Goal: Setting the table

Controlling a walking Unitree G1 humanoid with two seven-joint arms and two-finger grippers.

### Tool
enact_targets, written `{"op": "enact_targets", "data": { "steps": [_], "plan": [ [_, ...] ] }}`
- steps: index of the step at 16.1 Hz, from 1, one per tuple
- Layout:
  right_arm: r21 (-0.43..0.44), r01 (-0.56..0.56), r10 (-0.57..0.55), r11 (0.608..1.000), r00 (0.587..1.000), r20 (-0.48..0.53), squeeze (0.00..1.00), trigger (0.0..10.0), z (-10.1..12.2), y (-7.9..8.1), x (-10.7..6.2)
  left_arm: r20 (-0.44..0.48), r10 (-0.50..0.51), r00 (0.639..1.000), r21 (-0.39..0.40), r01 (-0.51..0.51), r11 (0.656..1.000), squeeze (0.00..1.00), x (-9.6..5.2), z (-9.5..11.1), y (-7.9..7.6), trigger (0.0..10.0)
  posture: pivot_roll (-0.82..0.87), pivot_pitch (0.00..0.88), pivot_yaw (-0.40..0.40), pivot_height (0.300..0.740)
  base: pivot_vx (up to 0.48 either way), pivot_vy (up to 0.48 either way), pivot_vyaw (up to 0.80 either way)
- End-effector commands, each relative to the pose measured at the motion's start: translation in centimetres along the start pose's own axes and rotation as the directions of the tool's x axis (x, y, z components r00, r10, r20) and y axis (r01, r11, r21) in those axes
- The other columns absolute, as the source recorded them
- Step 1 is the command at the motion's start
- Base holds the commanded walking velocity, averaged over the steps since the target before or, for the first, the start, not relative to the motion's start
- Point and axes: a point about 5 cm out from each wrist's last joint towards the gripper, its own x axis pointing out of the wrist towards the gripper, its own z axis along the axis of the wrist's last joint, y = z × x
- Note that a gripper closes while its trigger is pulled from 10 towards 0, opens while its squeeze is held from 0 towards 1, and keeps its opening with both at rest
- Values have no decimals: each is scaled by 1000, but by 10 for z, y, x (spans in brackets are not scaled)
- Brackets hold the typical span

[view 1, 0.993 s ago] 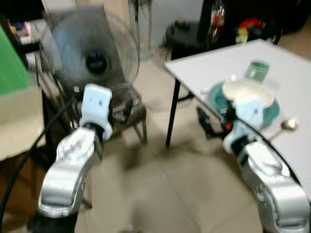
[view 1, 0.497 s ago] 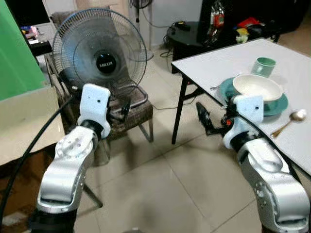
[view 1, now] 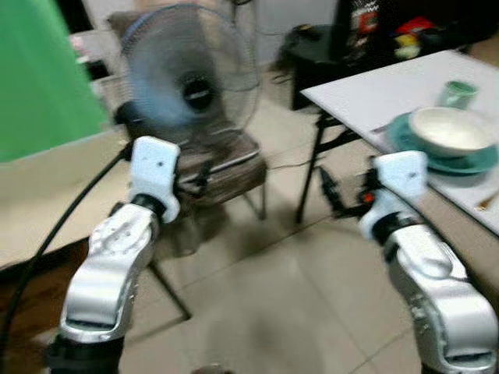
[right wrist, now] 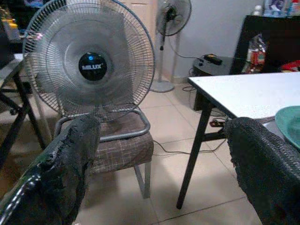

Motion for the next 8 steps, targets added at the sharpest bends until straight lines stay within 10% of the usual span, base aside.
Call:
{"op": "enact_targets", "data": {
  "steps": [1, 8],
  "plan": [
    [11, -22, 22, 1000, 1000, 11, 1000, 10000, 3, 5, 1, 0, 13, 1000, 12, -13, 1000, 0, 1, 2, 5, 10000, 44, 0, 74, 740, 0, 322, 0],
    [5, -11, 11, 1000, 1000, 15, 1000, 10000, 4, 3, 2, 12, -1, 1000, 11, 1, 1000, 0, 6, 5, 3, 10000, 38, 0, 79, 740, 0, 325, 0]
  ]
}}
